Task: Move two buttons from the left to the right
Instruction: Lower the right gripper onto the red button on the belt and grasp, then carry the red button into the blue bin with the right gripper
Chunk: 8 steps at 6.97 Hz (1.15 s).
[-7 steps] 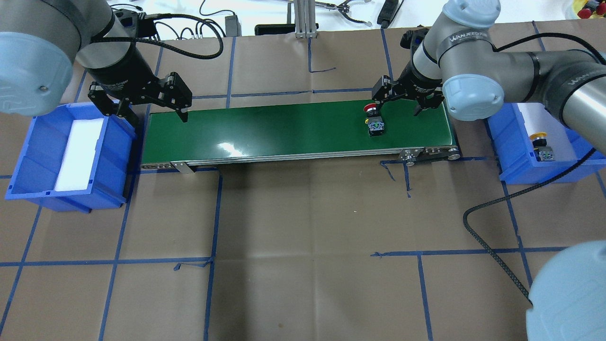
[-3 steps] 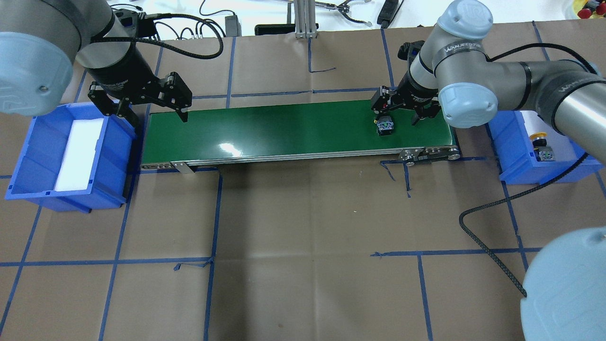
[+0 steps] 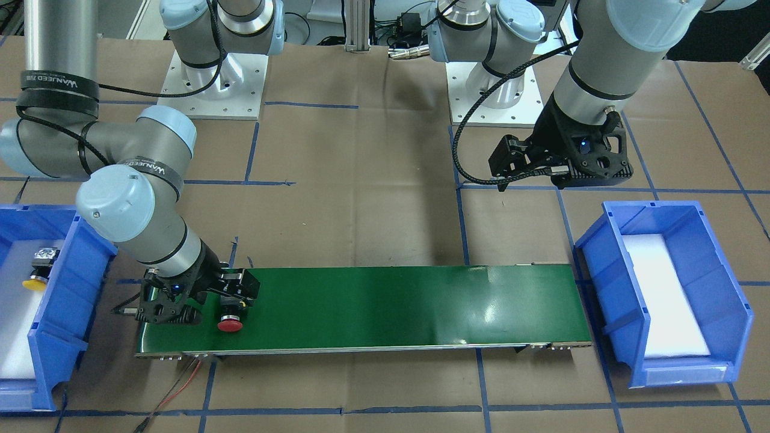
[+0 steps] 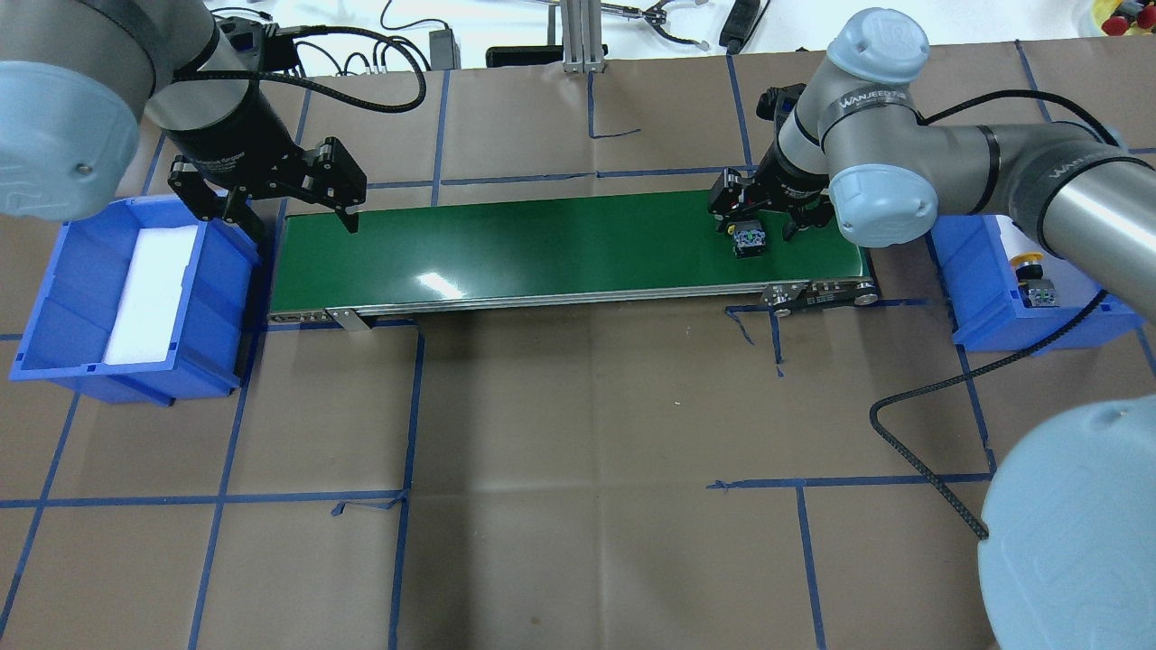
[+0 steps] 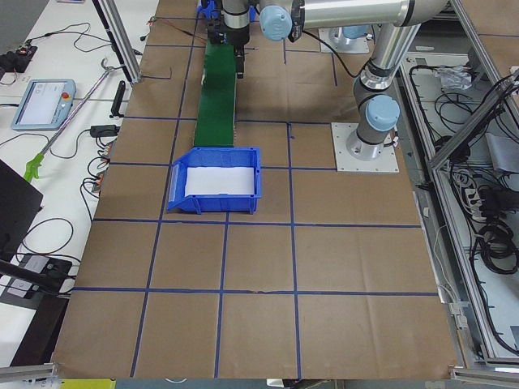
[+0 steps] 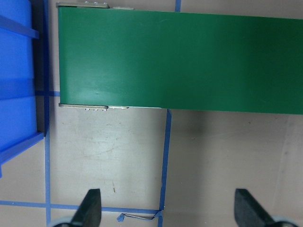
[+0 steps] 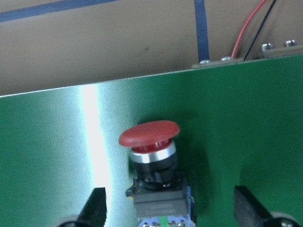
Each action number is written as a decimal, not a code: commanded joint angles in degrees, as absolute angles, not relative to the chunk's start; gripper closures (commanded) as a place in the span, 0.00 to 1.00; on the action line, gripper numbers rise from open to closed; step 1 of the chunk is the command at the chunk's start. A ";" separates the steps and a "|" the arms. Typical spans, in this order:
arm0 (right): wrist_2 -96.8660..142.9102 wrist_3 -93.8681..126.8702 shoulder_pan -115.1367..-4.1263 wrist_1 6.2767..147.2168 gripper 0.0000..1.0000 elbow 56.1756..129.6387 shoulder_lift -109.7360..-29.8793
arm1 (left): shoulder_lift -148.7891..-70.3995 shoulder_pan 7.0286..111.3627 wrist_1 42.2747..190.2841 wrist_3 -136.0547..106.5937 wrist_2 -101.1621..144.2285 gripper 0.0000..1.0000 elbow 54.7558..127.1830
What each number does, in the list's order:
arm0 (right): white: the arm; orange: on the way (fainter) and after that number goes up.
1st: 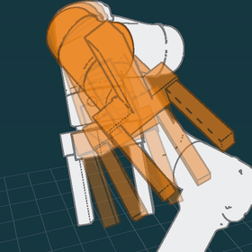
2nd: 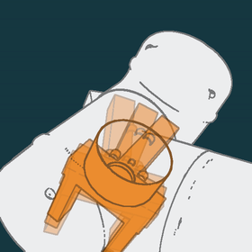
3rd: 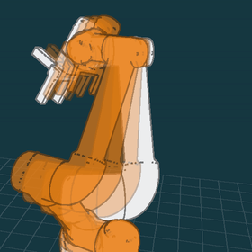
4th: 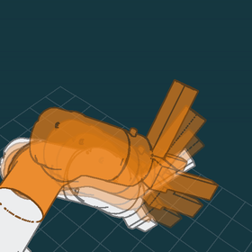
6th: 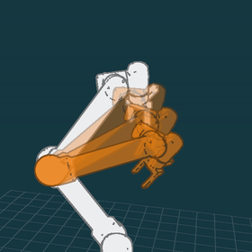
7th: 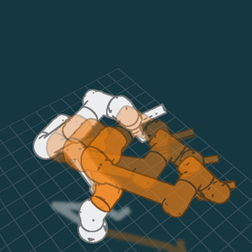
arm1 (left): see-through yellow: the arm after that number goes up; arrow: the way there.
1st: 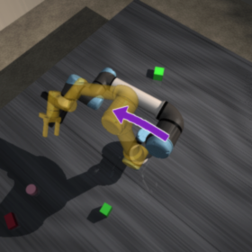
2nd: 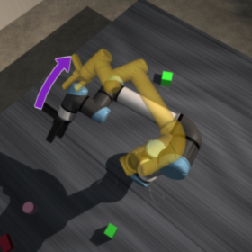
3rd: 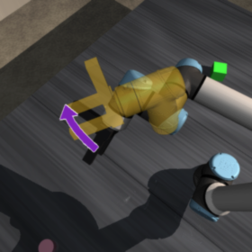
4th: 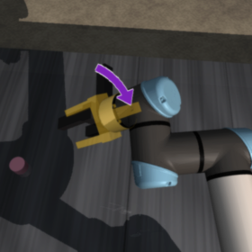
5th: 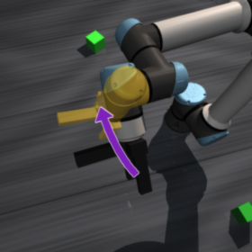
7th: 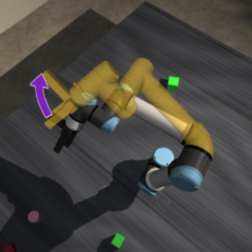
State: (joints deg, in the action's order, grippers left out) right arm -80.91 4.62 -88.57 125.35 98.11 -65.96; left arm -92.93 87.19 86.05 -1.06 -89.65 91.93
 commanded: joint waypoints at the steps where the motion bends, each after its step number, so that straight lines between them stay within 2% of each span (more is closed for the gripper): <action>1: -87.39 2.48 -88.51 125.33 0.37 98.17 -65.48 | -92.99 87.19 86.04 -1.05 -89.65 0.00 91.93; 2: -89.71 1.33 -88.51 124.64 0.72 98.26 -65.74 | -92.99 87.19 86.04 -1.05 -89.65 0.00 91.93; 3: -89.74 1.23 -88.51 124.37 0.94 98.17 -66.18 | -92.90 87.19 86.04 -1.05 -89.65 0.00 91.93; 4: -89.91 -1.03 -88.42 124.37 0.97 97.91 -66.88 | -92.90 87.19 86.04 -1.05 -89.65 0.00 91.93; 6: -92.53 -5.94 -86.50 120.19 0.99 96.95 -73.26 | -92.90 87.19 86.04 -1.05 -89.65 0.00 91.93; 8: -92.03 -15.51 -76.52 111.50 0.98 91.18 -77.59 | -92.90 87.19 86.04 -1.06 -89.65 0.00 91.93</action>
State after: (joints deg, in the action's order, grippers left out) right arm -92.18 -9.97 -82.33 116.90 94.68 -75.08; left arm -92.89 87.19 86.04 -1.09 -89.65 91.93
